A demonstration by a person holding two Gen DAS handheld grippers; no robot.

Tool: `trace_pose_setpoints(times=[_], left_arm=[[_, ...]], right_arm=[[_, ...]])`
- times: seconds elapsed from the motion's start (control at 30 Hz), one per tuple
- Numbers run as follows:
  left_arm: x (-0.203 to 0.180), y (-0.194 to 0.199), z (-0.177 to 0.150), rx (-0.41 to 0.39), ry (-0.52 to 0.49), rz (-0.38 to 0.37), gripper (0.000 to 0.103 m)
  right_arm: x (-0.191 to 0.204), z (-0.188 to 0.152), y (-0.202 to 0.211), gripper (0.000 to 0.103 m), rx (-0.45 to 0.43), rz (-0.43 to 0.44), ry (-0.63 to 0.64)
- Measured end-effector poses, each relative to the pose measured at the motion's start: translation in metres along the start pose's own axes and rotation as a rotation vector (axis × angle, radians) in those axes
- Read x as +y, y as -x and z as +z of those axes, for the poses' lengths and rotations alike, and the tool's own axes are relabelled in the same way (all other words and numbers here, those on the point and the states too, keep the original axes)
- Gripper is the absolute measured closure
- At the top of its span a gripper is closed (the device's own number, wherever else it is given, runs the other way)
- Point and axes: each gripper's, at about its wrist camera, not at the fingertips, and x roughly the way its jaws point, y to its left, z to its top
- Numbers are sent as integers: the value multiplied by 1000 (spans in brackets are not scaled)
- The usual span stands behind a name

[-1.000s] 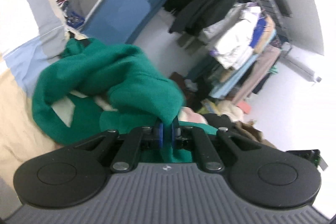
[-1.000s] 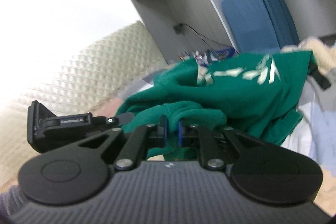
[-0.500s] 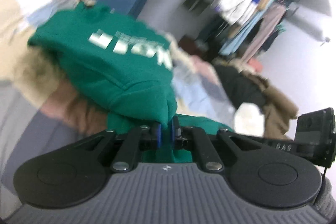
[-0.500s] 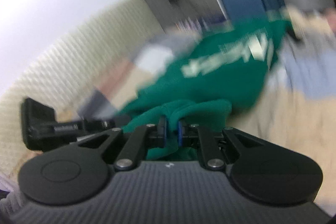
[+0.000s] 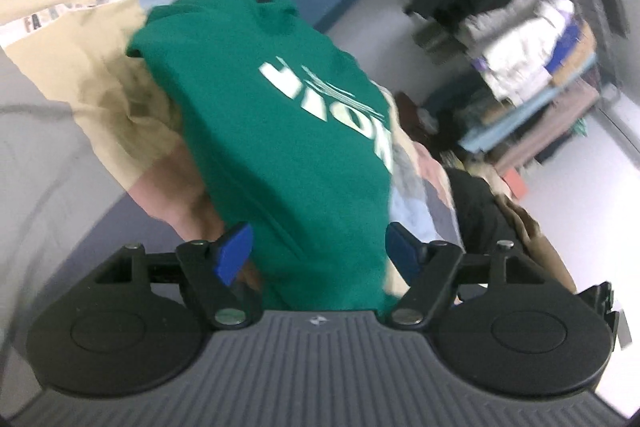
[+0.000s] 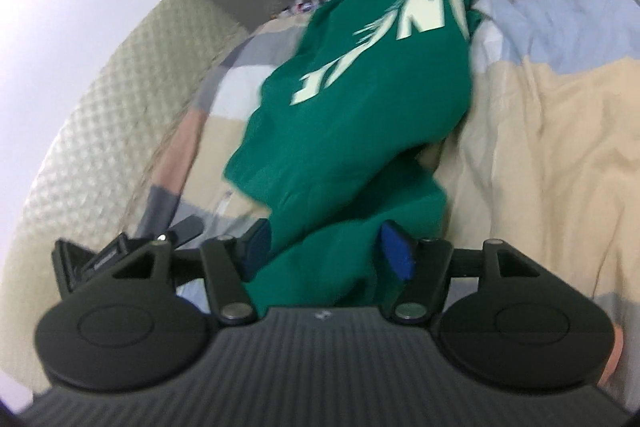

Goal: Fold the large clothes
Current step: 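Lift the hoodie with both grippers and shake it out above the bed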

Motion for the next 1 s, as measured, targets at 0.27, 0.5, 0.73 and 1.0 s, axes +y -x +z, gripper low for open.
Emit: trace_pose_setpoints(times=[0.27,0.5,0.73,1.0], left_arm=[[26,-51,43,-44,27,79,26],[56,-85,55,-75,42,83,26],[81,-113,62,-58,66,99,26],[79,-119,59,-60,11,130,26]], right_arm=[[-59,44,-77,39,-21,-99,-312],[-97,60,-111,39,-86,-59,-374],[-110,73,-139,44,-50,5,-395],[-74,85,-117,95,-165,58,-188]])
